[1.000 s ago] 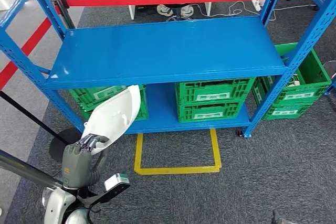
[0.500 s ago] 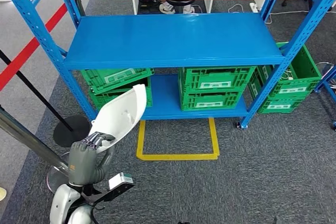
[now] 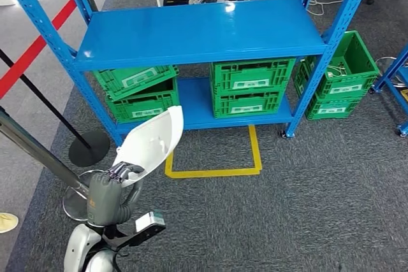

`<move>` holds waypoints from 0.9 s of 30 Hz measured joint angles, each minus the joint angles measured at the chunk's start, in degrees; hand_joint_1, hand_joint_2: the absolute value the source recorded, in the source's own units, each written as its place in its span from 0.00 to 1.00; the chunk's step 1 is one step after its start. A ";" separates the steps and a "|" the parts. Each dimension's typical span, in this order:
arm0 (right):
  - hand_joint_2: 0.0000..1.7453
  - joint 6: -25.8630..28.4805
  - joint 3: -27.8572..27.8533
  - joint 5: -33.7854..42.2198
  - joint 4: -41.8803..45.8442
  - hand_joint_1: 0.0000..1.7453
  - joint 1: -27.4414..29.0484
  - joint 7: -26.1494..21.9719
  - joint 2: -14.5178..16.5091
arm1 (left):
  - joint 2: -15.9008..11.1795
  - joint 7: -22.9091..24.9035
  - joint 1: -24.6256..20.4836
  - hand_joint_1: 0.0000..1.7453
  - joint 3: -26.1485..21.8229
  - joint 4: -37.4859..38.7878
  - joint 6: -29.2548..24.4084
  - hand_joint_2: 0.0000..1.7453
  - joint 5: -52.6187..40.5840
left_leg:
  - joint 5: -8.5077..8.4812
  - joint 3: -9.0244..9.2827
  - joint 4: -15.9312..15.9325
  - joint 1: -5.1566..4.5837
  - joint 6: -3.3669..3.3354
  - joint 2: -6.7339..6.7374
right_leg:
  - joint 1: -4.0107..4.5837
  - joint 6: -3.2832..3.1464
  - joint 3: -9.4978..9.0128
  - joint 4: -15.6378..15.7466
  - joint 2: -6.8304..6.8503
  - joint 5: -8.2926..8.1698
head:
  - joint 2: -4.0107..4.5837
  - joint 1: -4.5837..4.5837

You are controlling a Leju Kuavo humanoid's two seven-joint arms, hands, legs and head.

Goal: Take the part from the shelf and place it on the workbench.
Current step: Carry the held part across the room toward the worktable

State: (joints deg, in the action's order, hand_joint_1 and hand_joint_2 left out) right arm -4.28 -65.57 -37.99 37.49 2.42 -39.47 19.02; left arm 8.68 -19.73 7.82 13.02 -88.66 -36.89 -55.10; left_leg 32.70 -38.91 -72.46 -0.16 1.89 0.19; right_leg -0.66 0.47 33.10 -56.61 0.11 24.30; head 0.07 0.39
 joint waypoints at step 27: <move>0.00 0.17 -4.61 -1.94 0.45 0.00 -1.20 -0.13 0.92 | -0.26 0.25 -1.27 1.00 0.33 1.30 0.47 1.00 1.11 | -6.01 2.06 12.41 -0.42 -0.61 0.09 | -0.03 -0.04 -3.87 0.59 -0.08 2.50 | 0.00 -0.16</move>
State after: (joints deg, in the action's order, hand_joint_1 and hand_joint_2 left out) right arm -4.10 -70.18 -39.93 37.94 1.22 -39.60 19.94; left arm 8.42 -19.48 6.55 13.35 -87.36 -36.42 -53.98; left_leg 26.69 -36.85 -60.05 -0.58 1.28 0.28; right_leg -0.69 0.43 29.23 -56.02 0.03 26.80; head 0.07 0.23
